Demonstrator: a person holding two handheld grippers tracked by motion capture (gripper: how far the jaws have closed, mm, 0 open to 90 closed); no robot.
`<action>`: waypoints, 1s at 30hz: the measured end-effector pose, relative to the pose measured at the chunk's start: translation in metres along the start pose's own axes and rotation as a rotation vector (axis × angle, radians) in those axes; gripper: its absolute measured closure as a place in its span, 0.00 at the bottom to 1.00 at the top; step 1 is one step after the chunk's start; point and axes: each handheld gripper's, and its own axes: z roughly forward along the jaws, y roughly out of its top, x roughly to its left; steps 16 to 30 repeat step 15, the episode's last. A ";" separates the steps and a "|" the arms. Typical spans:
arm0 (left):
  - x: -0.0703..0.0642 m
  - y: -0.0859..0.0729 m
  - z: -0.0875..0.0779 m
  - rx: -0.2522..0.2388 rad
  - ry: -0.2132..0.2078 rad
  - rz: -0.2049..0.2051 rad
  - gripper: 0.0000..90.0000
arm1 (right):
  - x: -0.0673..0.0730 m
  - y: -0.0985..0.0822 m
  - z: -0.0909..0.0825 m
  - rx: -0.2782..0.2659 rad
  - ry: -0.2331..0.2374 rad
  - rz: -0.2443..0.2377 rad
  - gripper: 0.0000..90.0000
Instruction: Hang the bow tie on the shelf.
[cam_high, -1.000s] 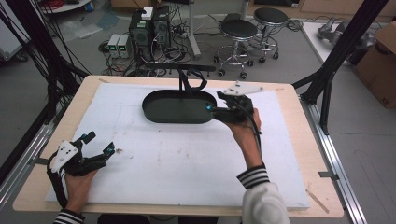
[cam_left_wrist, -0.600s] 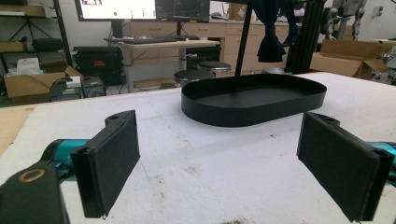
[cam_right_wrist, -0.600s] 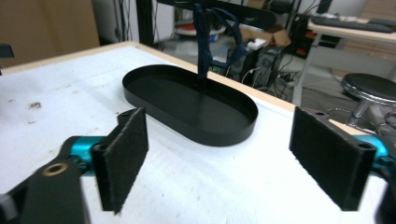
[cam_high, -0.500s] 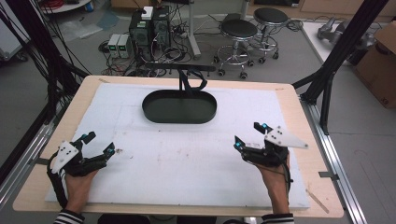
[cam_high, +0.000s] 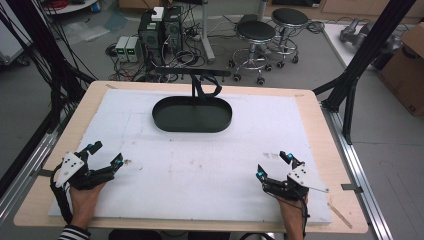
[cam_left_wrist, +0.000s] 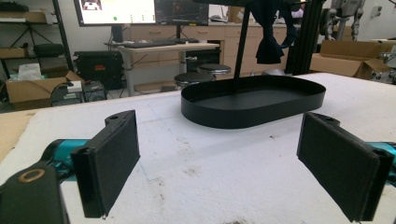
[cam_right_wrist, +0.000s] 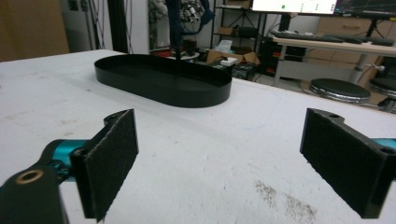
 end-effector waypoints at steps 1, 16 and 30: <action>0.000 0.000 0.000 0.001 0.000 0.000 0.15 | 0.000 0.000 0.000 0.000 0.000 0.000 0.11; 0.000 0.000 0.000 0.002 0.004 -0.005 0.15 | -0.001 -0.008 0.000 -0.028 -0.071 0.000 0.11; 0.000 0.000 0.000 0.002 0.004 -0.005 0.15 | -0.001 -0.008 0.000 -0.028 -0.071 0.000 0.11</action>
